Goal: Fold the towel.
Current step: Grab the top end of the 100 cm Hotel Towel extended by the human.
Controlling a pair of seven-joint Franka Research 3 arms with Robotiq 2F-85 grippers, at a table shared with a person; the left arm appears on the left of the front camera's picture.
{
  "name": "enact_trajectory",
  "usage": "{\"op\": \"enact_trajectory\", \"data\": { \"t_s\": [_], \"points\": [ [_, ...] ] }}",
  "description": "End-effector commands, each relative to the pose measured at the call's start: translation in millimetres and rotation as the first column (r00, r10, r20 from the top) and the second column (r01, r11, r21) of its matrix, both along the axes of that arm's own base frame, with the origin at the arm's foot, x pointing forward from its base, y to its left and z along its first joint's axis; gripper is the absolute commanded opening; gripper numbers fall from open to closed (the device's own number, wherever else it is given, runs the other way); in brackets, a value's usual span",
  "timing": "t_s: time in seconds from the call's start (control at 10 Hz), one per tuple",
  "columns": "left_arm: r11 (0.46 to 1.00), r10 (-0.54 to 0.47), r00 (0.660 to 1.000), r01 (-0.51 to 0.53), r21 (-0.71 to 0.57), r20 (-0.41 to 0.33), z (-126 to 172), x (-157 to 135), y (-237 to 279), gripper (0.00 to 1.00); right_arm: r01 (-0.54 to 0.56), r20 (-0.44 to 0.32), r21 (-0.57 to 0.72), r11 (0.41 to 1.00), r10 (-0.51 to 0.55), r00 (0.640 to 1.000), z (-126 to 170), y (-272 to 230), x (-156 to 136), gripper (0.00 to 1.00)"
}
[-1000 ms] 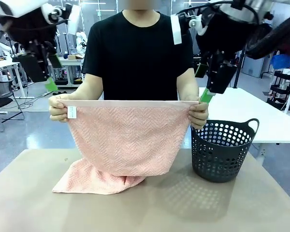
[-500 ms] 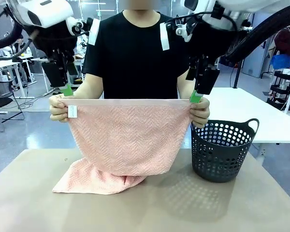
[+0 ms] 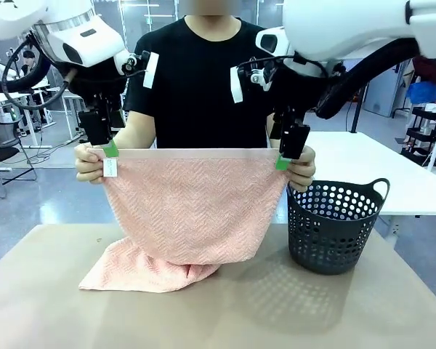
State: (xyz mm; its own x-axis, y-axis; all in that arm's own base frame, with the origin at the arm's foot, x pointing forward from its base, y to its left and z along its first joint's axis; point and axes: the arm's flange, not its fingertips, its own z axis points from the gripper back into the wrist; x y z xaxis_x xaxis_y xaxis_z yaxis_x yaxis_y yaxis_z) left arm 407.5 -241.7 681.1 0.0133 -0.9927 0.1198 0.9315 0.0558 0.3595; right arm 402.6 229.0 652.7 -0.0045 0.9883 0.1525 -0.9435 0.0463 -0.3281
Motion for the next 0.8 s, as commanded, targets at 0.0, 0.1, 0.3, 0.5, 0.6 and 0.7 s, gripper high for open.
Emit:
{"op": "enact_trajectory", "data": {
  "t_s": [0.0,0.1,0.3,0.5,0.6,0.7],
  "points": [
    [1.000,0.019,1.000,-0.019,-0.018,-0.005,-17.6,6.7,-0.5,1.00,0.017,0.001,-0.020,1.000,-0.017,1.000,-7.8,0.6,15.3,1.00],
    [1.000,0.019,1.000,-0.019,-0.023,-0.017,-24.6,9.2,-1.6,1.00,0.028,-0.007,-0.022,0.999,-0.028,1.000,-14.8,-0.4,20.0,1.00],
    [1.000,0.025,0.999,-0.026,-0.015,-0.047,-41.8,17.4,-1.9,1.00,0.036,-0.027,-0.038,0.999,-0.037,0.999,-27.4,0.0,24.8,1.00],
    [1.000,0.019,0.997,-0.020,-0.011,-0.069,-54.3,21.9,0.9,0.93,0.043,-0.035,-0.040,0.998,-0.044,0.998,-31.8,-0.2,29.1,1.00],
    [1.000,0.024,0.997,-0.025,-0.011,-0.071,-55.3,23.1,2.3,0.41,0.043,-0.031,-0.037,0.998,-0.044,0.999,-31.6,0.0,30.5,0.40],
    [1.000,0.018,0.997,-0.019,-0.010,-0.074,-54.4,22.1,3.4,0.34,0.038,-0.034,-0.041,0.998,-0.039,0.999,-31.8,1.7,30.5,0.40]
  ]
}}
